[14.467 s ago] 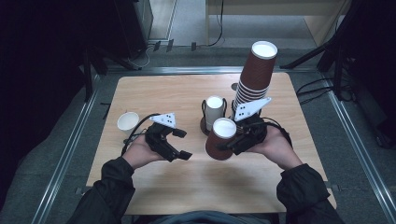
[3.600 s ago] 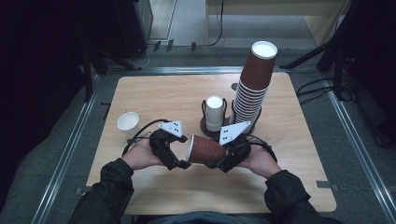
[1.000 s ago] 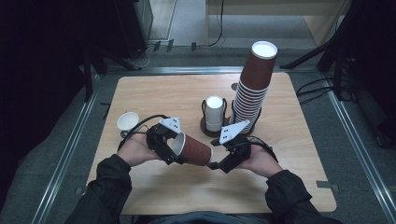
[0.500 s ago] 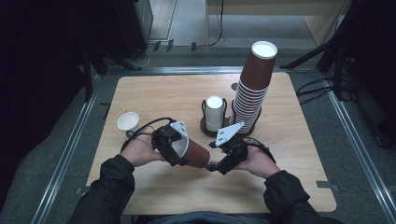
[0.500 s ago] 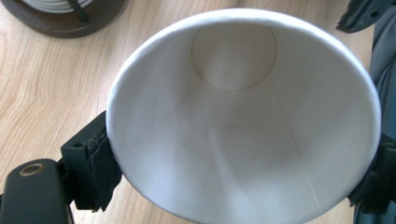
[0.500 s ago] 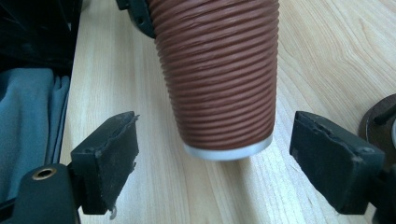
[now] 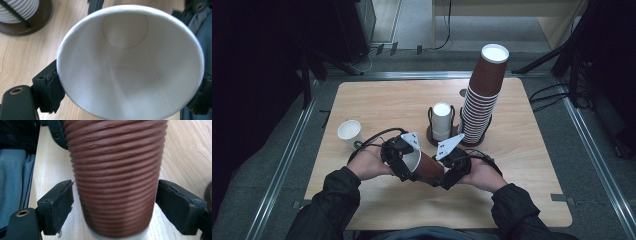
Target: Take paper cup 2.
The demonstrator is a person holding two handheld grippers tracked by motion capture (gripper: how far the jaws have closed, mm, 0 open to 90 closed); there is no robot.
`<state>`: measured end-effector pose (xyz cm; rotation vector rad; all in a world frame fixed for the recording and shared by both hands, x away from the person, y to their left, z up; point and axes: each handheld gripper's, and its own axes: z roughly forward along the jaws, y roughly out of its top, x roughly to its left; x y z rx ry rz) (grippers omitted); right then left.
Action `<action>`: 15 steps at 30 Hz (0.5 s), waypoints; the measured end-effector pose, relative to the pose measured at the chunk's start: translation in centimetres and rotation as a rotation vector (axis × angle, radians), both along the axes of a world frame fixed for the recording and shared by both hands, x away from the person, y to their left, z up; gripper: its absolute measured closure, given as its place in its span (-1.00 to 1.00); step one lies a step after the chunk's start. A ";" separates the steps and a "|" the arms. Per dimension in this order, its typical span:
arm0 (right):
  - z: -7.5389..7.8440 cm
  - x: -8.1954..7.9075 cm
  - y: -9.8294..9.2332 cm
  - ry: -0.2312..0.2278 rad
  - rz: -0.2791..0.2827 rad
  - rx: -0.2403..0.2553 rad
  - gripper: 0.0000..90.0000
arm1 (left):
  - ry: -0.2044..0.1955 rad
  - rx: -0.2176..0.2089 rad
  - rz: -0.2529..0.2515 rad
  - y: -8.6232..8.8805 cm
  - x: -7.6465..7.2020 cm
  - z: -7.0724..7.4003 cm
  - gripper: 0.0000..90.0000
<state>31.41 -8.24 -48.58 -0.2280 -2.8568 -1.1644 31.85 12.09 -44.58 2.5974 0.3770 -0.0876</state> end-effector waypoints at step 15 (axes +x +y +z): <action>0.0 0.0 0.9 -0.003 0.036 -0.009 -0.54 | -0.002 -0.026 -0.013 -0.3 -0.2 0.0 -0.79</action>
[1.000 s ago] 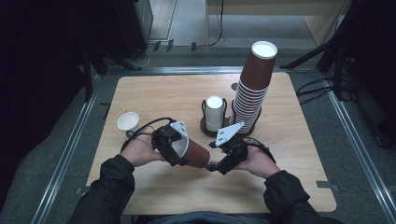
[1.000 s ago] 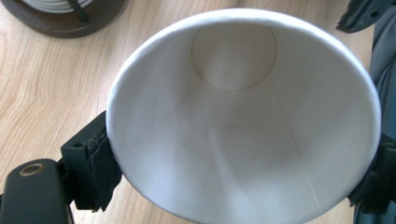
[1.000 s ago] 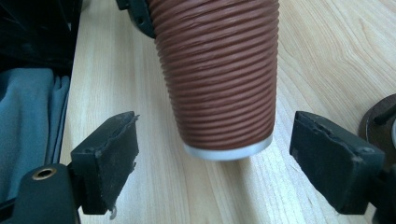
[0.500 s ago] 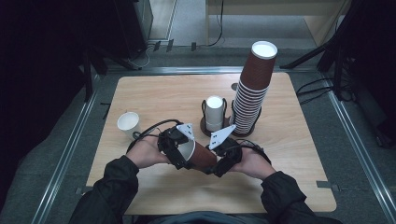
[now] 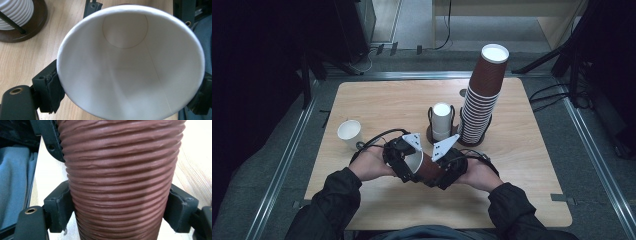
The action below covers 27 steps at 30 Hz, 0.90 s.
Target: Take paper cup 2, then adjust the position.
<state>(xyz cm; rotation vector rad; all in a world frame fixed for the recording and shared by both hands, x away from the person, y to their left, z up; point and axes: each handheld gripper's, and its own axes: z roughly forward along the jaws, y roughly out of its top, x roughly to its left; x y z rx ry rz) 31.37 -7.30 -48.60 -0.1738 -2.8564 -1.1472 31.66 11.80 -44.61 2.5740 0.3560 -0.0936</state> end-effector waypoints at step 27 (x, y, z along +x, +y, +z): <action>1.1 0.6 -2.5 -0.032 -0.086 0.084 -0.56 | -0.022 -0.232 0.137 3.1 -0.2 0.8 -1.00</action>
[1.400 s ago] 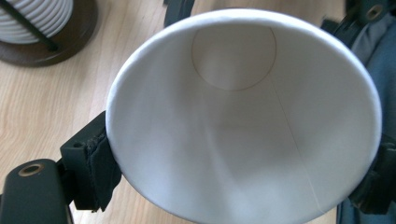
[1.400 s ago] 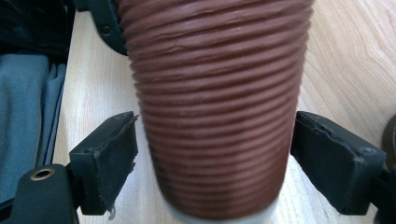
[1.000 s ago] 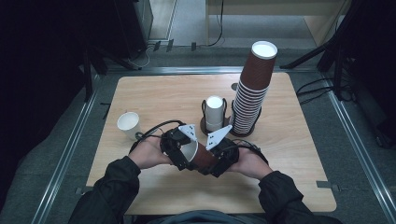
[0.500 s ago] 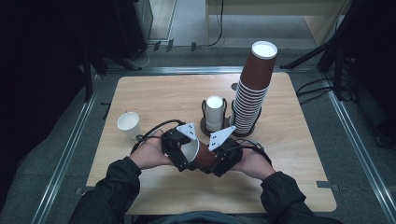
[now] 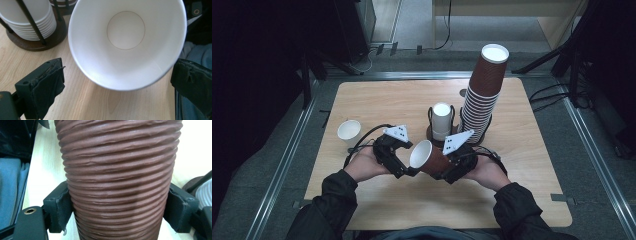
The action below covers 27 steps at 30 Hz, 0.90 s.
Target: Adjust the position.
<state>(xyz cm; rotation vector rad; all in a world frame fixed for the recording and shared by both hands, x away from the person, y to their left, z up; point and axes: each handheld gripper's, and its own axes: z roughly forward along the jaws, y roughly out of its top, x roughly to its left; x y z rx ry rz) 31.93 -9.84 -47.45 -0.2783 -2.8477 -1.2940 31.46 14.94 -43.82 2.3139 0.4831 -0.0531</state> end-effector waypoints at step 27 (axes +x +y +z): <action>0.3 0.0 0.1 0.026 -0.011 0.108 -0.56 | -0.004 -0.188 0.100 -2.0 -0.2 -0.3 -1.00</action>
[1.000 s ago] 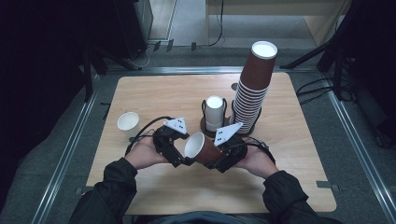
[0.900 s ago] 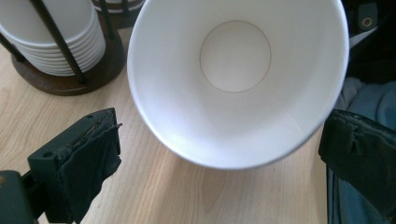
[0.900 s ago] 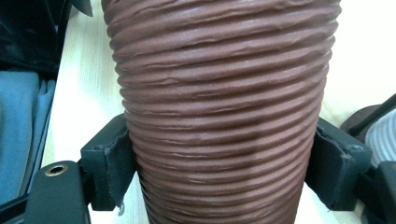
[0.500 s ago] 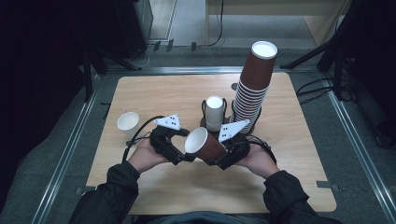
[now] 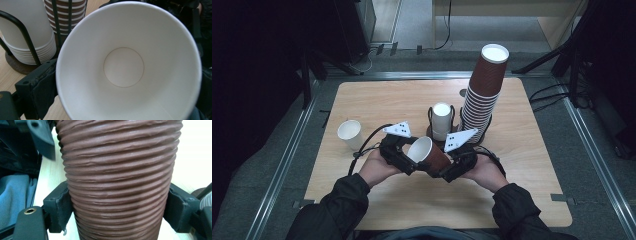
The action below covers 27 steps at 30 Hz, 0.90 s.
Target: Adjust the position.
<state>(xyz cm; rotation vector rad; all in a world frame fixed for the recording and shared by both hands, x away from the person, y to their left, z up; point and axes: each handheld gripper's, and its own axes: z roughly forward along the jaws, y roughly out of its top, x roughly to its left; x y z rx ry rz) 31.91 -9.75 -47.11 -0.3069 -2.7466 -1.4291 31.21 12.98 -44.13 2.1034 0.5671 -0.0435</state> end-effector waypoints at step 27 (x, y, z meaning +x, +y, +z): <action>0.3 0.2 -0.3 0.038 -0.015 0.014 -0.69 | 0.005 0.022 0.007 0.6 0.2 0.6 -0.79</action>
